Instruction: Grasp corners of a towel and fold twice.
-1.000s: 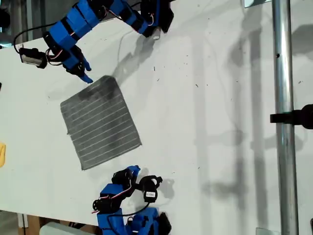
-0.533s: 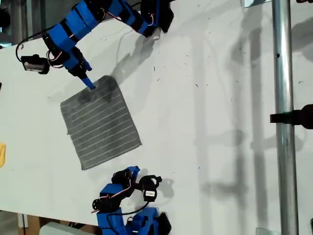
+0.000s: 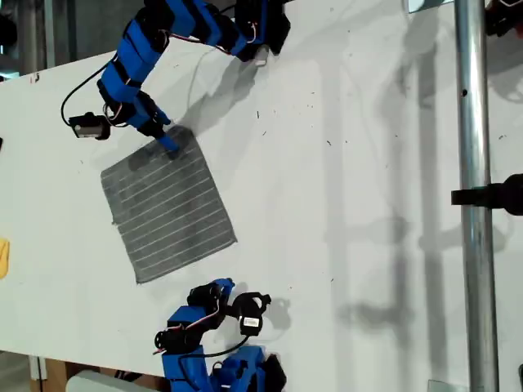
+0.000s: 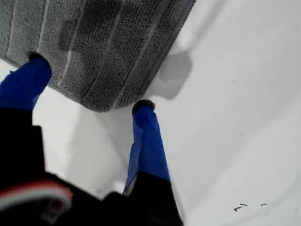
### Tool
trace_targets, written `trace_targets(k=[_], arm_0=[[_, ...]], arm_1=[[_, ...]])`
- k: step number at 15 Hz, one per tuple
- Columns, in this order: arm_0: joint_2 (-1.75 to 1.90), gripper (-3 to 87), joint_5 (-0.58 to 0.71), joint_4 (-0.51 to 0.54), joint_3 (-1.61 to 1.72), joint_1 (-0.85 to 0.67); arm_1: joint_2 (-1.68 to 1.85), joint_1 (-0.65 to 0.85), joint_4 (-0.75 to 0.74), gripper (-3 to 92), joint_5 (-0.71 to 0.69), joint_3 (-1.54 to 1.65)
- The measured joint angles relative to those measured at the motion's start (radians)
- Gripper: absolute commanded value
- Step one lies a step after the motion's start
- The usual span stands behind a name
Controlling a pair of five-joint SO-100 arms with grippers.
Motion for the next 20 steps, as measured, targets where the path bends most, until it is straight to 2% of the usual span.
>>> trace_targets(k=[2,5,7,13,15,17,20], arm_0=[[-0.003,-2.9,0.0,0.0,0.0,0.0],[-0.009,-2.9,-0.003,0.0,0.0,-0.012],[-0.011,-2.9,-0.005,0.0,0.0,-0.02],[-0.066,-2.9,-0.028,0.006,-0.051,-0.02],[-0.167,-2.9,0.0,0.058,-0.192,-0.02],[-0.302,-2.9,0.08,0.104,-0.39,-0.021],[-0.482,-1.7,0.354,0.126,-0.632,-0.08]], arm_1=[[-0.06,0.0,-0.028,30.5,-0.012,0.0],[-0.117,-0.002,-0.044,6.7,-0.029,-0.005],[-0.118,-0.006,-0.051,1.2,-0.029,-0.011],[-0.12,-0.054,-0.06,-0.3,-0.026,-0.018],[-0.12,-0.06,-0.058,-0.3,-0.026,-0.018],[-0.12,-0.066,-0.058,-0.3,-0.011,-0.018],[-0.12,-0.08,-0.058,-0.3,0.009,-0.018]])
